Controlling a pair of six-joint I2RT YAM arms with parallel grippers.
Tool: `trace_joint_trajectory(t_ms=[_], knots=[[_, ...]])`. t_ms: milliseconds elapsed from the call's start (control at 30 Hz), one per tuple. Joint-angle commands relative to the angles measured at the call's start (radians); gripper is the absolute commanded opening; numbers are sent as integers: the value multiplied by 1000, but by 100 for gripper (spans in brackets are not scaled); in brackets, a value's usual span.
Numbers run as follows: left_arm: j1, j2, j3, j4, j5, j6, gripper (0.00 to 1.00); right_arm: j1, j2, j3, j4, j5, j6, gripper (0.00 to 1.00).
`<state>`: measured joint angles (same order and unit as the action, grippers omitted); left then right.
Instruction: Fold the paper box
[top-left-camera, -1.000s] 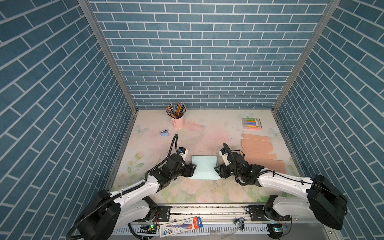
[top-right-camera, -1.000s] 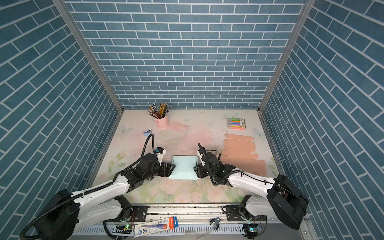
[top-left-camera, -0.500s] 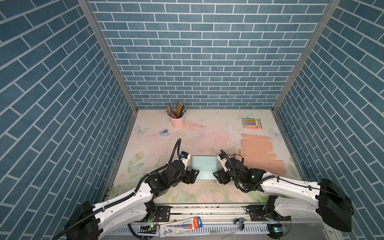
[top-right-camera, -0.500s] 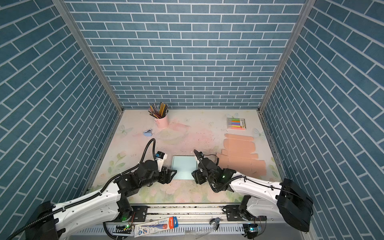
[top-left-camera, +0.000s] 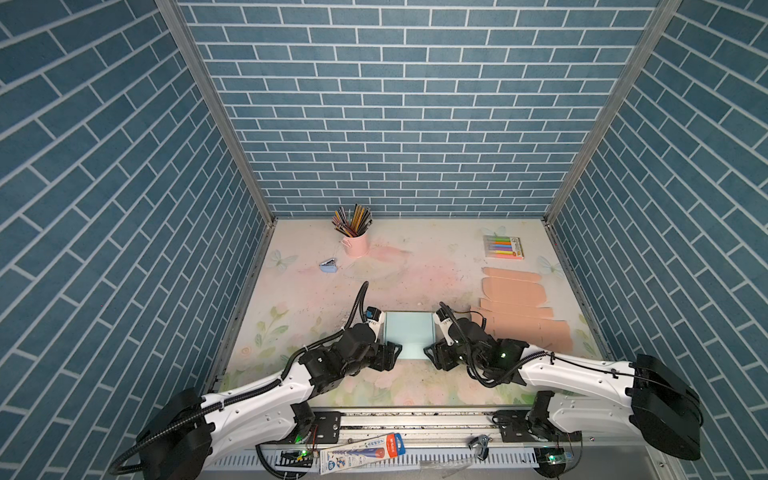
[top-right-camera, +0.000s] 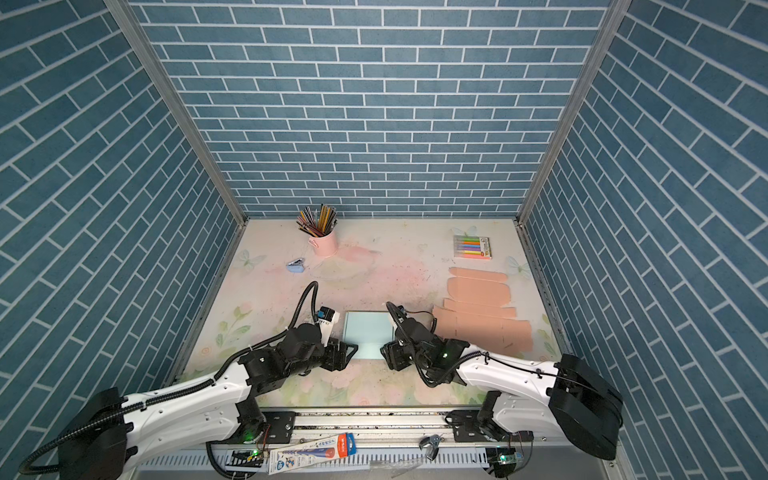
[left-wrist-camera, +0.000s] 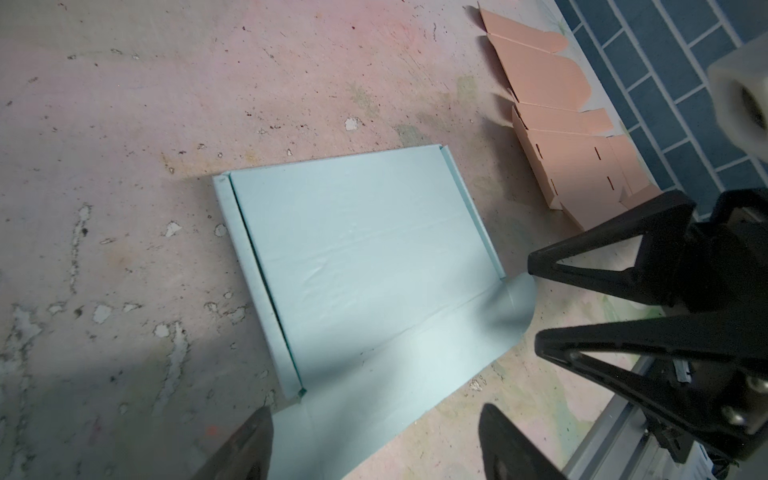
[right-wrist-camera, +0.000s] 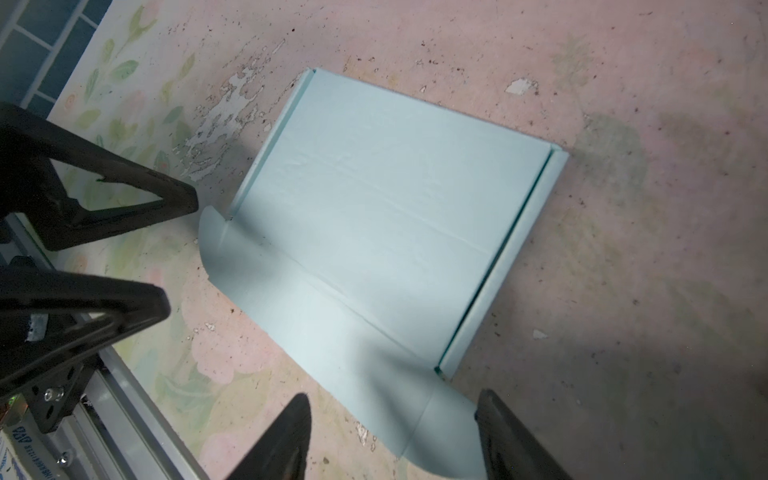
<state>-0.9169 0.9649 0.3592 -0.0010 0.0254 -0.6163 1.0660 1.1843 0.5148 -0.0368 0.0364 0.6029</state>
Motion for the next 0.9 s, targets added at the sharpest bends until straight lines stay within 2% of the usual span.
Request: trace_joint_trajectory(t_ms=[0, 867], knots=[[-8, 8, -24, 37, -6, -20, 78, 5, 14, -22, 29, -7, 46, 65], [-41, 101, -72, 164, 18, -60, 78, 32, 103, -52, 149, -60, 89, 64]])
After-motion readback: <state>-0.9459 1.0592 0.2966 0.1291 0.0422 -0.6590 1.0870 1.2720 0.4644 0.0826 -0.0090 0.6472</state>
